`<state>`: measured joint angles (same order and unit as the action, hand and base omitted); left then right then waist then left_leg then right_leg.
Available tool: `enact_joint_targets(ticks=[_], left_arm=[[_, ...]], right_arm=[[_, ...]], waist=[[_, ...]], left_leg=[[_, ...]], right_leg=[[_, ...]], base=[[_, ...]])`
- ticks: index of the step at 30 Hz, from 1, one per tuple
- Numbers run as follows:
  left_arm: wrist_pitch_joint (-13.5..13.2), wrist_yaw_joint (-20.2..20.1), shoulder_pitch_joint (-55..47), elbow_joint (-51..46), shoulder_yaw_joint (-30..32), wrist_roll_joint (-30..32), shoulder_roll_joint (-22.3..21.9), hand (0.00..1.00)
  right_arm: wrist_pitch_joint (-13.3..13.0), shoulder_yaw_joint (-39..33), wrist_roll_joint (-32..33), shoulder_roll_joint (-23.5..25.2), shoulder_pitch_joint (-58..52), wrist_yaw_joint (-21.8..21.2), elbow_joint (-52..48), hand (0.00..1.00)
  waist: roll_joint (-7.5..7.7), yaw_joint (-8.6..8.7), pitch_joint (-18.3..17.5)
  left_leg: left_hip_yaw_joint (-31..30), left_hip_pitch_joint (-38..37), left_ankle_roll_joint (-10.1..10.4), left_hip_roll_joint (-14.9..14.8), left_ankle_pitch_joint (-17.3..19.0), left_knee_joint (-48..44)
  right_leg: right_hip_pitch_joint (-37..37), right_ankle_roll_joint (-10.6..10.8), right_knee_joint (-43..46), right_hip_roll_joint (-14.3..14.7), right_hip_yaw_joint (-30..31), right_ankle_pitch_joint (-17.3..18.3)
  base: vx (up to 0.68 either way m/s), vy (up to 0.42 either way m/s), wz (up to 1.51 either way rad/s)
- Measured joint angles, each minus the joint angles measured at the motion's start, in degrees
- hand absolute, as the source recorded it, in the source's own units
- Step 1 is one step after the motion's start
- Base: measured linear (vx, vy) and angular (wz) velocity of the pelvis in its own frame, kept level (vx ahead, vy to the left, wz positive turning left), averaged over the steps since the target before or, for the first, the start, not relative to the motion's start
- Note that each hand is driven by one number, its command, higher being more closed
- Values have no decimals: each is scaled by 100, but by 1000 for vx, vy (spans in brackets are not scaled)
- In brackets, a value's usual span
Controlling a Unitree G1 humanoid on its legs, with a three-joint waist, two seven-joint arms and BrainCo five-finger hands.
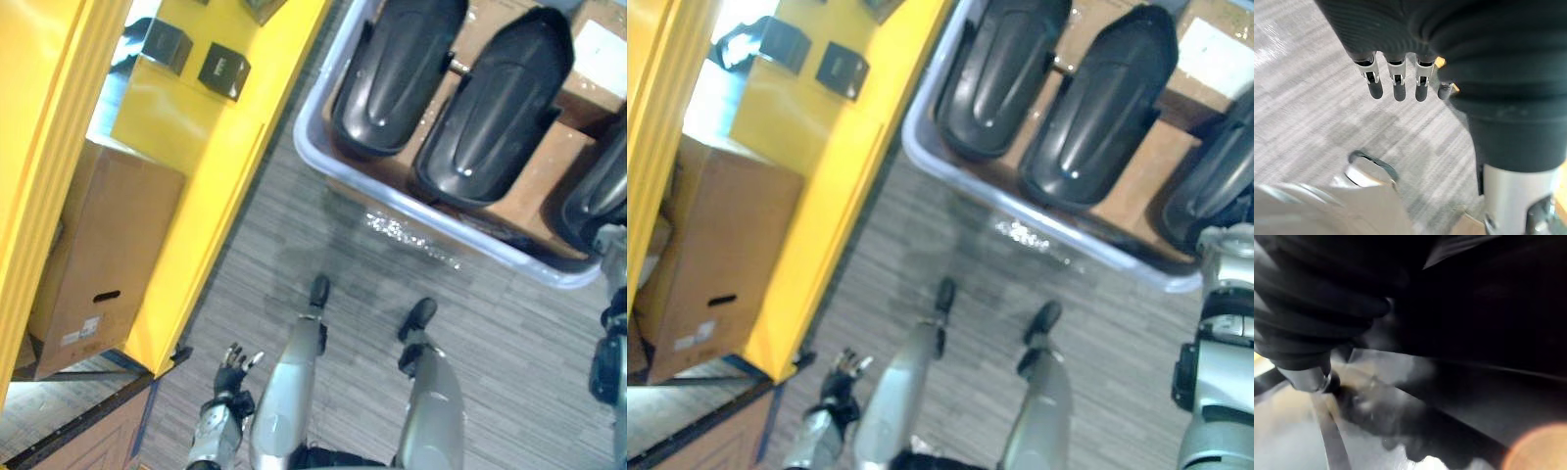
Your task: Walk over and take plastic housings, then place them on the shelf
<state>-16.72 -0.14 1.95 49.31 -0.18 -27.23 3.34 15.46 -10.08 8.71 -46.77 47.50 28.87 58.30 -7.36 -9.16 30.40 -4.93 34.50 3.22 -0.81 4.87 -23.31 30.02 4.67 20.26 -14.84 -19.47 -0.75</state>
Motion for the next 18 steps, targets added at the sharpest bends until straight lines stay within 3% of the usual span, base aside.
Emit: enact_joint_targets(ticks=[6,10,13,18], left_arm=[[-216,24,26,-284,-12,-167,-197,0],[-373,267,0,-569,23,-224,-180,0],[-442,443,-13,-1263,185,-329,-112,0],[-318,611,-355,-2773,492,-381,418,0]], right_arm=[[-4,13,-285,117,-127,121,-204,100],[5,14,-282,427,-451,265,-414,100],[2,2,-293,645,-730,540,-715,100],[-63,-421,-450,841,-1297,793,-1230,100]], waist=[[15,2,-4],[116,42,-26],[275,61,-54],[701,199,-138]], left_leg=[[75,-82,0,-31,0,-21],[84,-359,3,-45,2,25],[86,-614,28,-52,-19,189],[86,-1567,58,-49,-254,958]], right_leg=[[-35,-6,67,11,57,13],[-309,-13,54,19,47,37],[-555,-2,-48,42,39,57],[-1437,67,-673,112,-89,-62]], base=[[5,1,-4],[0,0,0],[0,0,0],[44,-3,4]])
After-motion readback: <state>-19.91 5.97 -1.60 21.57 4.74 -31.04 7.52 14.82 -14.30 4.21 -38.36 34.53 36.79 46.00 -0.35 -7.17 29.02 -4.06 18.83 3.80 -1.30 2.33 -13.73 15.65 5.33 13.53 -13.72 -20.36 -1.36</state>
